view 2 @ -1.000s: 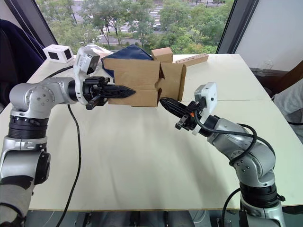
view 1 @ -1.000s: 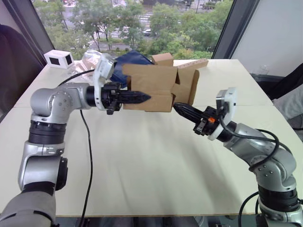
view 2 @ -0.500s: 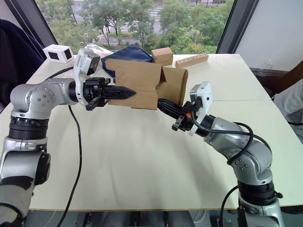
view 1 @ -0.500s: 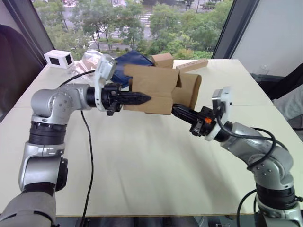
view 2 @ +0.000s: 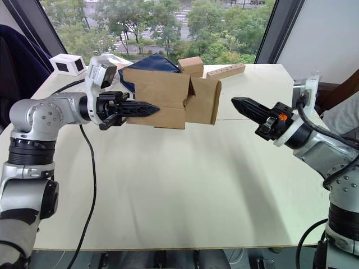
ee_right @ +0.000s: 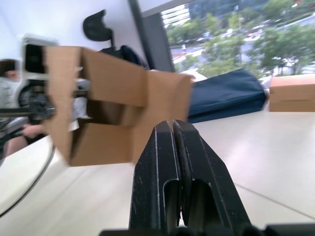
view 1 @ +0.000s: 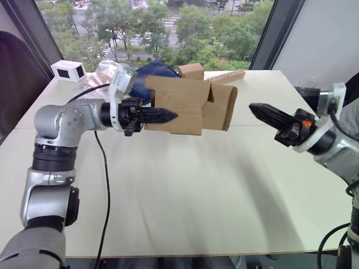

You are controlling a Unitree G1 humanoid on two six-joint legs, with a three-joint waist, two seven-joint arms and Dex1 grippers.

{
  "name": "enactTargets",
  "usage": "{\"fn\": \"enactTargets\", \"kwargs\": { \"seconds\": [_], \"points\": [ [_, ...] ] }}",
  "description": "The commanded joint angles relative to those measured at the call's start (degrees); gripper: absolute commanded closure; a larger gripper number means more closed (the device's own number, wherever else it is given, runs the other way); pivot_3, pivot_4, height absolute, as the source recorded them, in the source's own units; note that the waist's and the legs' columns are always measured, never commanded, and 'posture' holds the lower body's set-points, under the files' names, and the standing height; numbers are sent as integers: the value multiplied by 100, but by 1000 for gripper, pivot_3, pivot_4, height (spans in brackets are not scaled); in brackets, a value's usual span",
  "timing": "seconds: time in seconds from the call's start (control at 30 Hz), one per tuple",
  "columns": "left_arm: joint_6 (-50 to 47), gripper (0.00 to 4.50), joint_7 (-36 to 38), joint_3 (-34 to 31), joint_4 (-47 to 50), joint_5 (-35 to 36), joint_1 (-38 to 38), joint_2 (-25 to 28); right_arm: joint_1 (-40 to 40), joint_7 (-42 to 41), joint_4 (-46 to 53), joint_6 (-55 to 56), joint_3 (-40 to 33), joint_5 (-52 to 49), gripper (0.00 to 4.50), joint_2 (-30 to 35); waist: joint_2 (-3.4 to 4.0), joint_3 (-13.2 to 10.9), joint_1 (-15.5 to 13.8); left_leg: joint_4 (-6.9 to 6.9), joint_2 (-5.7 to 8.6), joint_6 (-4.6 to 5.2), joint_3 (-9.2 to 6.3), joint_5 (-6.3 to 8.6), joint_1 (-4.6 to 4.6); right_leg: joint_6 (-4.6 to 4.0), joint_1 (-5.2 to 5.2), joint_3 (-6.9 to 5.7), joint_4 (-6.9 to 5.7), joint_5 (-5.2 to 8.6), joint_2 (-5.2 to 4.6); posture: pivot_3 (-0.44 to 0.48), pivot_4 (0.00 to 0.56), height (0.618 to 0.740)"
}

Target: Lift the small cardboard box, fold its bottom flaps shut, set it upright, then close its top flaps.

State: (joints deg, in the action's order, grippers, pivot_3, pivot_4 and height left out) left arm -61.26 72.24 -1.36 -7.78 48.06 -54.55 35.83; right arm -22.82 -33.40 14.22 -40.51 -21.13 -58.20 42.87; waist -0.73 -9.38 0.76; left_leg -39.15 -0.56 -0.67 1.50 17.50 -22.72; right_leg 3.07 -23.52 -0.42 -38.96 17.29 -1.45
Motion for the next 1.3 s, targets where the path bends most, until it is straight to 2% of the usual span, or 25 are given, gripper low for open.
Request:
{"fn": "enactTargets", "kwargs": {
  "seconds": [0.03, 0.13, 0.2, 0.33, 0.5, 0.73, 1.07, 1.1, 1.17, 1.3],
  "points": [
    [-78, 4500, -8, -183, 205, 182, -197, 34, -419, -112, -589, 698, 868, 1278, 4445, -217, 0, 0, 9, 0, 0, 0, 4, 0, 3, 0, 0, 3, -1, 0, 0, 0, 150, 740],
    [-106, 4500, -24, -181, 199, 200, -218, 41, -584, -469, -558, 789, 1262, 1449, 4445, -463, 2, -1, 5, 6, -2, -1, 5, 0, 5, 0, -5, 5, -4, 0, 4, 0, 150, 740],
    [-109, 4500, -35, -174, 207, 201, -201, 63, -603, -582, -261, 655, 1326, 1218, 4445, -655, 3, -2, 2, 7, -3, -1, 5, -1, -5, -1, -15, 5, -5, 1, 5, 0, 150, 740],
    [-96, 4500, -50, -178, 149, 164, -187, 107, -542, -438, 393, 207, 1129, 427, 4445, -1025, 3, -2, -16, 0, -3, -2, 4, -1, -9, 0, -14, 5, -5, 0, 0, 0, 150, 740],
    [-150, 4500, -77, -212, 143, 214, -181, 113, -363, -145, 839, -137, 833, -238, 4445, -1115, 3, -2, -20, -1, -1, -1, 2, 0, -7, 0, -10, 5, -4, 0, -4, 0, 150, 740],
    [-193, 4500, -119, -244, 123, 278, -181, 48, -167, 306, 1049, -273, 537, -960, 4445, -1327, 3, -2, 4, 1, -2, -1, 3, 0, -5, 0, -11, 5, -4, 0, -2, 0, 150, 740],
    [-206, 4500, -215, -287, 112, 328, -214, -64, 71, 535, 1000, -293, 590, -1504, 4445, -1662, 3, -2, -4, 1, -2, -1, 3, 0, -5, 0, -10, 5, -4, 0, -2, 0, 150, 740],
    [-214, 4500, -230, -305, 105, 344, -221, -65, 108, 561, 978, -278, 606, -1553, 3958, -1739, 3, -2, -3, 1, -2, -1, 3, 0, -5, 0, -10, 5, -4, 0, -2, 0, 150, 740],
    [-220, 4500, -262, -333, 92, 366, -227, -69, 156, 627, 894, -214, 613, -1599, 3455, -1919, 3, -2, -2, 1, -2, -1, 3, 0, -5, 0, -10, 5, -4, 0, -2, 0, 150, 740],
    [-240, 4500, -305, -356, 106, 385, -219, -91, 289, 690, 749, -157, 551, -1918, 1756, -2273, 3, -2, 0, 1, -2, -1, 3, 0, -4, 0, -10, 5, -5, 0, -2, 0, 150, 740]
  ]
}}
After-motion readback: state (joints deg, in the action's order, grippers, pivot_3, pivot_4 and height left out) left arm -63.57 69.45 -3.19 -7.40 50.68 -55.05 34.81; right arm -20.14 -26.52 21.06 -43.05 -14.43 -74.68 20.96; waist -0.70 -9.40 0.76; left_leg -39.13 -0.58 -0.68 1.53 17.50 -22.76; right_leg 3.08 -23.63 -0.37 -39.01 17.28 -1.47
